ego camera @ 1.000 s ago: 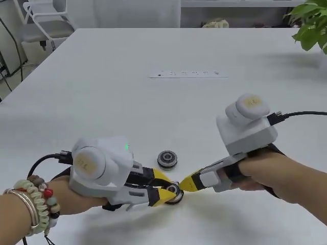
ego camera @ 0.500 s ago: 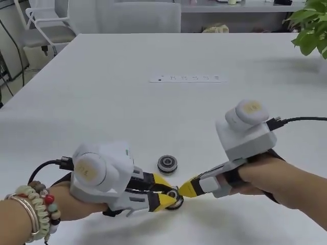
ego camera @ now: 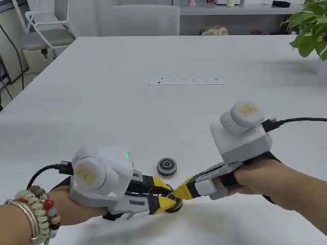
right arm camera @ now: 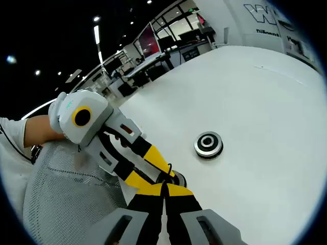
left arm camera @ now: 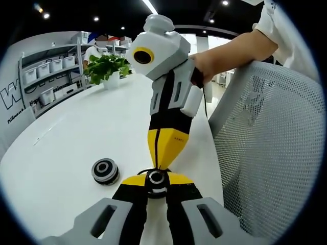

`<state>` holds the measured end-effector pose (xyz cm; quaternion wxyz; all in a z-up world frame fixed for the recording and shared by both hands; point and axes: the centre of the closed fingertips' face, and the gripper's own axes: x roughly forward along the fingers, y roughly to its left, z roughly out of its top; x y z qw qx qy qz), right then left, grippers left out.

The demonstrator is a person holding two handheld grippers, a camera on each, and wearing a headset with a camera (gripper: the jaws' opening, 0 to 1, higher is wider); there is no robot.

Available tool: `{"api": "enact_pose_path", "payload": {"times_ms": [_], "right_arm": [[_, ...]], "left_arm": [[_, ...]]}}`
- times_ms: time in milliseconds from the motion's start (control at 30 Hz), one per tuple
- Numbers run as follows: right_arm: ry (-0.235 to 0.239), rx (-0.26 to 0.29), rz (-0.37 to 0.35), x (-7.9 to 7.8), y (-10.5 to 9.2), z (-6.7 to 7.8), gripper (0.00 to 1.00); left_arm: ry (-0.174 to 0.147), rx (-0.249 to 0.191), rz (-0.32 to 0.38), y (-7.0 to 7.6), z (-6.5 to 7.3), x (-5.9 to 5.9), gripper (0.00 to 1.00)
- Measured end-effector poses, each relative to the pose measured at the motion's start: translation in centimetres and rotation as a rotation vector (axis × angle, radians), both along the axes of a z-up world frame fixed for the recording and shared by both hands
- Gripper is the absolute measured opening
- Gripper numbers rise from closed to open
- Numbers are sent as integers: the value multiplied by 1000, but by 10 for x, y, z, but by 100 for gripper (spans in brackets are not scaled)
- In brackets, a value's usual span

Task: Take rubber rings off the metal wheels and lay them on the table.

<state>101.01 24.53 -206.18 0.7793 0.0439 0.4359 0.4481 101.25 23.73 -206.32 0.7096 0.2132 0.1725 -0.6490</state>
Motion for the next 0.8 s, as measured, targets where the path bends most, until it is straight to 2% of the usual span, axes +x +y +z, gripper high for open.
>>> {"api": "enact_pose_path", "payload": {"times_ms": [67,133,167,300,433,600,700,800], "right_arm": [[-15,-28,7,0,-2,-2,0],[-16,-25,1,1,-1,0,0],[-18,-22,-3,2,-1,0,0],[-25,-36,-21,4,-2,0,0],[-30,-31,-38,6,-3,1,0],[-36,-28,-49,8,-6,2,0],[-43,-28,-57,10,-8,4,0],[-55,-21,-68,12,-11,8,0]], "left_arm": [[4,-2,7,0,0,0,8],[44,-3,31,0,0,0,8],[32,-1,22,0,0,1,8],[30,10,20,0,0,0,8],[-3,54,-14,2,1,-1,8],[-12,30,-28,3,14,-1,11],[3,16,-40,2,22,-3,17],[-20,8,-66,1,31,-6,21]]}}
